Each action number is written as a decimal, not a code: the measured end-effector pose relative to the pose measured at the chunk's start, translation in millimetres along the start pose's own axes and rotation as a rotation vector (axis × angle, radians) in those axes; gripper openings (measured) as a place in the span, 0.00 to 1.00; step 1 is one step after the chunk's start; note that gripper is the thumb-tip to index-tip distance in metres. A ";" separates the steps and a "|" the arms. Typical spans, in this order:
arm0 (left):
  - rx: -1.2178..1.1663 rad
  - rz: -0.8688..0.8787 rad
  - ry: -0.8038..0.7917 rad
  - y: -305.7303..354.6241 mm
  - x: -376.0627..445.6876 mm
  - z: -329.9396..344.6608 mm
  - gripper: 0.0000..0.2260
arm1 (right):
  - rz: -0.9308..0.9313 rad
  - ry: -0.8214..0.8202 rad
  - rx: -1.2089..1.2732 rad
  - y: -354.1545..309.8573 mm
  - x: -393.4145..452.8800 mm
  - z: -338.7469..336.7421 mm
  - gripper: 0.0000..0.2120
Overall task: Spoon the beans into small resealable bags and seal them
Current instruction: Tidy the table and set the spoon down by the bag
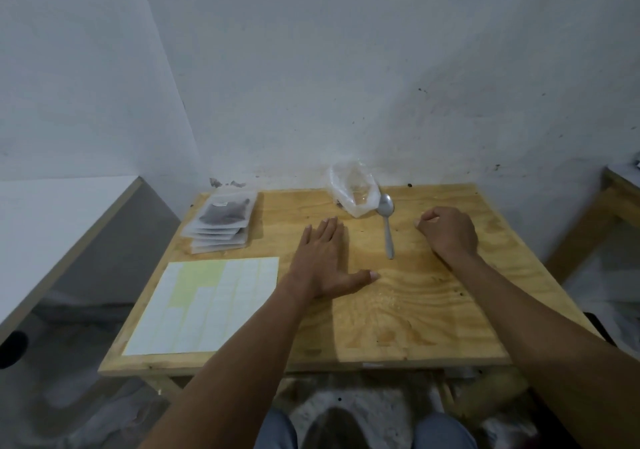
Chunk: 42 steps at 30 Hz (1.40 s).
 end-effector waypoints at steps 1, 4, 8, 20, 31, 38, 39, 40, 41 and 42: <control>-0.010 0.017 -0.003 11.3 6.2 1.0 0.57 | -0.010 0.007 -0.023 -1.3 1.2 0.6 0.09; -0.031 0.013 -0.020 37.2 25.5 5.6 0.59 | -0.054 0.026 -0.100 -4.3 3.8 4.6 0.07; -0.039 -0.055 -0.024 45.3 36.6 20.1 0.60 | -0.168 -0.003 -0.226 -4.5 7.2 18.8 0.11; -0.001 -0.047 0.100 43.0 39.4 20.6 0.60 | 0.830 -0.288 1.282 6.4 33.0 49.2 0.10; -0.038 -0.076 0.125 38.4 43.8 22.6 0.61 | 0.111 0.036 0.193 -12.8 94.9 52.5 0.15; -0.067 -0.089 0.074 38.5 43.5 23.2 0.61 | 0.132 0.115 -0.069 -20.1 111.7 68.2 0.13; -0.070 -0.092 0.070 38.5 43.1 22.9 0.61 | 0.139 0.119 -0.087 -20.4 111.7 68.7 0.13; -0.072 -0.094 0.067 38.4 42.8 22.8 0.61 | 0.137 0.124 -0.107 -21.5 111.1 68.6 0.13; -0.075 -0.095 0.063 38.7 42.6 22.6 0.61 | 0.122 0.122 -0.132 -23.3 110.6 68.4 0.13; -0.078 -0.096 0.060 38.8 42.5 22.4 0.61 | 0.090 0.112 -0.161 -26.5 109.7 68.5 0.13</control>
Point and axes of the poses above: each hand's wrist, its own x-axis towards the middle knuckle, its own z-axis out of the palm, y = z × x, the point moved 9 cm from there along x, towards the middle knuckle, and after that the axes turned 9 degrees about y, right-handed, at the moved point
